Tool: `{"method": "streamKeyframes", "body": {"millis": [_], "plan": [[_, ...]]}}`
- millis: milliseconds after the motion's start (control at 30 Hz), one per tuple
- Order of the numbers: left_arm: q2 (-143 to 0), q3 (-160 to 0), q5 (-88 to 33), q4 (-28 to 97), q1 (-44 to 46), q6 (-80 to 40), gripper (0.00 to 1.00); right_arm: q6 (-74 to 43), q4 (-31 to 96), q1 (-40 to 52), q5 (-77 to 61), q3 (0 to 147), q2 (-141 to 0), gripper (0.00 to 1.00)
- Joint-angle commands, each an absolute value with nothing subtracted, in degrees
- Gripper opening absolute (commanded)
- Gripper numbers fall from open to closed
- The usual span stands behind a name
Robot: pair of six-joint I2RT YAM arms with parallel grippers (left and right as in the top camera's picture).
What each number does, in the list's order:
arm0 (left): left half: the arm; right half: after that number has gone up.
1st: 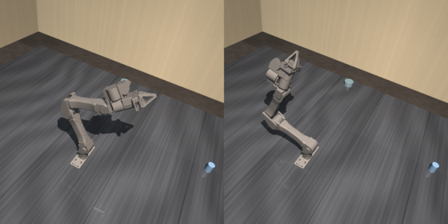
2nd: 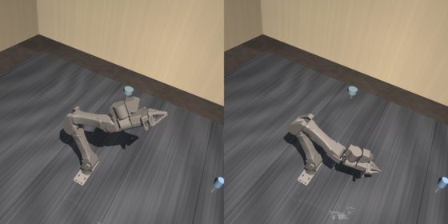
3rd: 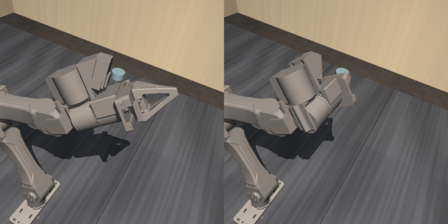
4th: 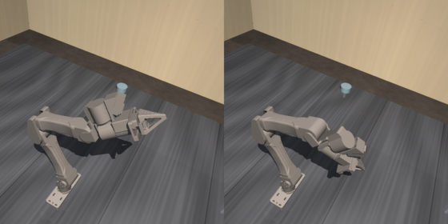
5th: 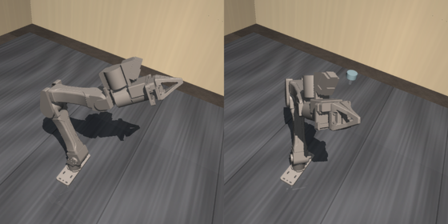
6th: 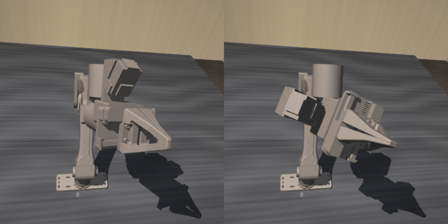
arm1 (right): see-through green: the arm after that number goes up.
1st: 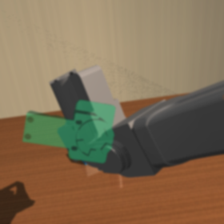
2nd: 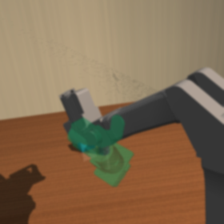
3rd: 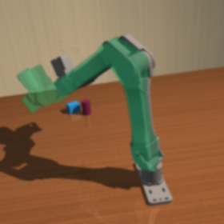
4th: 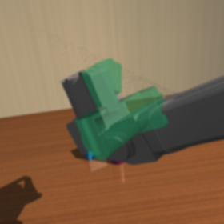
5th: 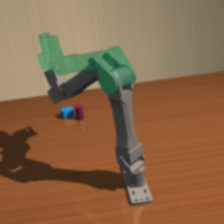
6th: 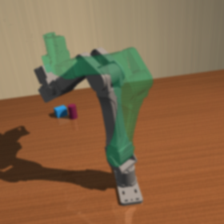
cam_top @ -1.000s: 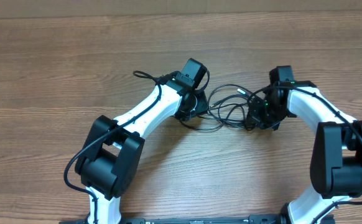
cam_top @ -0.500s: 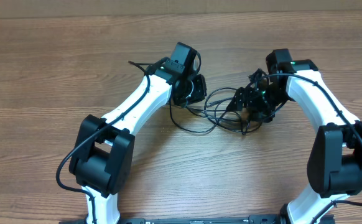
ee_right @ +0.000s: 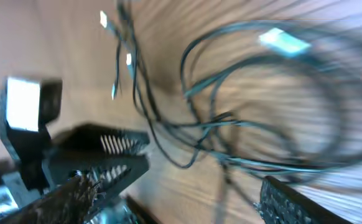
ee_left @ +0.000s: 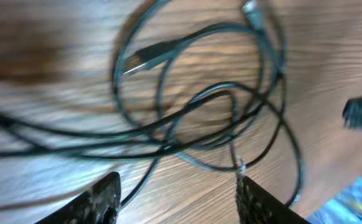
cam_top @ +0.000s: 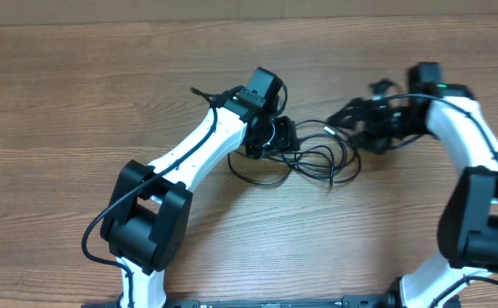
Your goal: Untangle cables
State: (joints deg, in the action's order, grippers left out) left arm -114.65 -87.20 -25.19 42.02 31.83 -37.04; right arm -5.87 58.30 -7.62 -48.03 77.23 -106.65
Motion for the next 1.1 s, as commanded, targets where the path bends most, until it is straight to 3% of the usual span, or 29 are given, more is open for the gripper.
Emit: {"method": "streamKeyframes", "body": {"millis": [0, 133, 500, 667, 700, 733, 1067], "plan": [[-113.06, -87.46, -28.36, 39.13, 35.51, -35.14, 0.63, -7.94, 59.46, -13.13, -46.68, 77.21, -106.00, 0.88], [-113.16, -87.46, -23.70, 35.79, 40.84, -37.54, 0.63, -16.93, 61.04, -16.51, -27.70, 77.21, -106.00, 0.90], [-113.23, -87.20, 0.10, 34.50, 51.53, -39.46, 0.62, -17.65, 62.02, -13.78, -26.59, 77.21, -106.00, 0.96], [-117.27, -87.11, -0.05, 33.63, 51.57, -42.26, 0.46, -17.67, 62.30, -8.71, -22.50, 77.21, -106.00, 0.97], [-118.02, -87.11, -0.01, 33.34, 51.57, -42.24, 0.32, -17.85, 62.26, -7.42, -21.87, 77.19, -106.00, 0.97], [-118.28, -87.20, -0.16, 32.80, 51.03, -42.24, 0.04, -17.87, 62.22, -6.09, -21.43, 77.10, -106.00, 0.98], [-108.33, -91.46, -8.64, 36.14, 42.61, -38.50, 0.04, -17.80, 61.32, -0.86, -21.47, 70.46, -106.00, 1.00]]}}
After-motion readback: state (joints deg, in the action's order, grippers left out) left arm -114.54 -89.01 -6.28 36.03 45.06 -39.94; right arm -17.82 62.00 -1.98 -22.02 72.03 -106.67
